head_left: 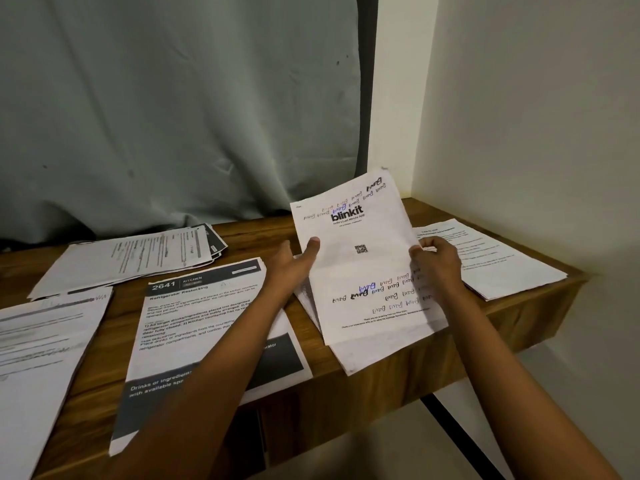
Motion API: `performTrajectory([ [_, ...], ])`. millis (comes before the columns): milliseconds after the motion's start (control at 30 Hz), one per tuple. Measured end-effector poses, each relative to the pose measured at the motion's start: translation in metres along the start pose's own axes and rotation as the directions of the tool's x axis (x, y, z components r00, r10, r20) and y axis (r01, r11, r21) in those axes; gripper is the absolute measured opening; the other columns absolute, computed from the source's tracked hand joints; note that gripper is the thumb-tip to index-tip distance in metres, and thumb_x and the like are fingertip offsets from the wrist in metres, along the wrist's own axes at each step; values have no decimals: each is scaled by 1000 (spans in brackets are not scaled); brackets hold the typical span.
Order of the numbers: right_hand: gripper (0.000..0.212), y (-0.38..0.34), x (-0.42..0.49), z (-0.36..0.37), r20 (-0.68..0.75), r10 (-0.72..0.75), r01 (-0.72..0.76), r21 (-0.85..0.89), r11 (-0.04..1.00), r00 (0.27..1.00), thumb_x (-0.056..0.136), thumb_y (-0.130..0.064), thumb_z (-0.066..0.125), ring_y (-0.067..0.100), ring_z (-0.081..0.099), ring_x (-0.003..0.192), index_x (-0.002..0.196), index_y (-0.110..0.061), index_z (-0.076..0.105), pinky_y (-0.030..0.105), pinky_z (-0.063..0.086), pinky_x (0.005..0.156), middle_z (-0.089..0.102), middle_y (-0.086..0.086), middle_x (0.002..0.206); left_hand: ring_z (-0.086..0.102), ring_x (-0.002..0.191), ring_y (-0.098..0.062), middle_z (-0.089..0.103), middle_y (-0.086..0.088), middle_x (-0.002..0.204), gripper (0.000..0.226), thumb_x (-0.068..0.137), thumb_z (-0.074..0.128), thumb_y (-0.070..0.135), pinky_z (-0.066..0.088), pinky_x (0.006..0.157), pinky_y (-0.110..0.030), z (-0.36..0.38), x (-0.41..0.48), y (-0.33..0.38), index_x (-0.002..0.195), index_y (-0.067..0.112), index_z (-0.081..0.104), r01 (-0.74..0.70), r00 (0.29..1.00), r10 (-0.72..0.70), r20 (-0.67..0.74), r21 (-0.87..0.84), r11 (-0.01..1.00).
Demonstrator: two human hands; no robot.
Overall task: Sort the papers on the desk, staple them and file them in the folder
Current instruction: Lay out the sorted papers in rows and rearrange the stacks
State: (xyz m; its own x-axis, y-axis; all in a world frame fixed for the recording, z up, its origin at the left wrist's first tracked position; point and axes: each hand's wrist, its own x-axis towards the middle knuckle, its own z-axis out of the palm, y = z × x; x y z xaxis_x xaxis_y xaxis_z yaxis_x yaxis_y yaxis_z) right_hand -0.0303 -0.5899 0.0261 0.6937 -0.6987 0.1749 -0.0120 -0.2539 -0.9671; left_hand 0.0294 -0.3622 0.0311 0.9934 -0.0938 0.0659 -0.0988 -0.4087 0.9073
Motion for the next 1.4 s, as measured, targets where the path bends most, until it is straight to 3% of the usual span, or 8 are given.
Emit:
performTrajectory([
  [133,19,-11,-12,13,158,105,-113,41,993,982,88,-8,59,13,45,44,72,-15,52,20,37,42,55,2,59,59,101,-18,60,-3,128,29,90,63,37,50,85,-34,-16,-10,5,113,22,55,-54,996,32,-84,-275,960],
  [300,18,-17,-46,37,318,57,-51,-28,998,946,91,-10,56,6,46,34,74,-13,52,17,32,34,56,2,59,61,104,-25,62,-6,124,34,88,64,9,50,81,-32,-51,-22,-2,121,12,58,-57,976,9,-217,-213,975],
  [433,9,-11,-60,41,390,-160,274,-258,927,907,91,-18,58,15,63,85,95,-15,65,20,45,65,69,3,95,58,102,-24,61,-10,123,41,84,66,8,45,77,-29,-87,-32,-26,122,7,52,-39,939,38,-341,5,999],
  [567,45,-1,-64,29,472,-154,405,-493,770,868,92,-34,57,26,52,121,132,-14,53,34,42,96,53,10,137,57,110,-31,58,-13,127,45,85,63,5,43,69,-28,-108,-41,-51,126,4,46,11,938,26,-345,105,994],
  [833,58,29,-63,26,611,-36,518,-638,569,791,99,-48,32,28,11,146,149,-19,26,43,8,117,16,9,158,46,123,-33,49,-19,133,58,84,66,1,38,86,-30,-109,-48,-66,132,-3,34,25,938,51,-343,212,977],
  [1033,55,24,-58,16,380,-148,360,-582,729,913,91,-45,52,28,49,124,136,-13,48,41,40,105,50,12,139,11,144,-36,15,-18,156,88,82,72,36,21,114,-48,-105,-41,-64,148,7,21,64,974,59,-221,513,856],
  [1167,62,28,-43,2,216,-50,209,-820,532,975,82,-63,53,30,55,112,113,-9,60,44,42,100,61,12,120,4,147,-25,18,-5,158,72,89,60,46,14,116,-43,-84,-59,-55,148,18,29,-234,972,218,93,504,831],
  [1400,64,33,-32,-2,124,-54,131,-780,612,991,71,-62,69,33,52,114,109,-11,58,43,42,96,59,11,121,-12,146,-20,-1,2,160,72,90,32,65,-11,117,-49,-44,-75,-64,152,34,13,-456,874,168,455,650,608],
])
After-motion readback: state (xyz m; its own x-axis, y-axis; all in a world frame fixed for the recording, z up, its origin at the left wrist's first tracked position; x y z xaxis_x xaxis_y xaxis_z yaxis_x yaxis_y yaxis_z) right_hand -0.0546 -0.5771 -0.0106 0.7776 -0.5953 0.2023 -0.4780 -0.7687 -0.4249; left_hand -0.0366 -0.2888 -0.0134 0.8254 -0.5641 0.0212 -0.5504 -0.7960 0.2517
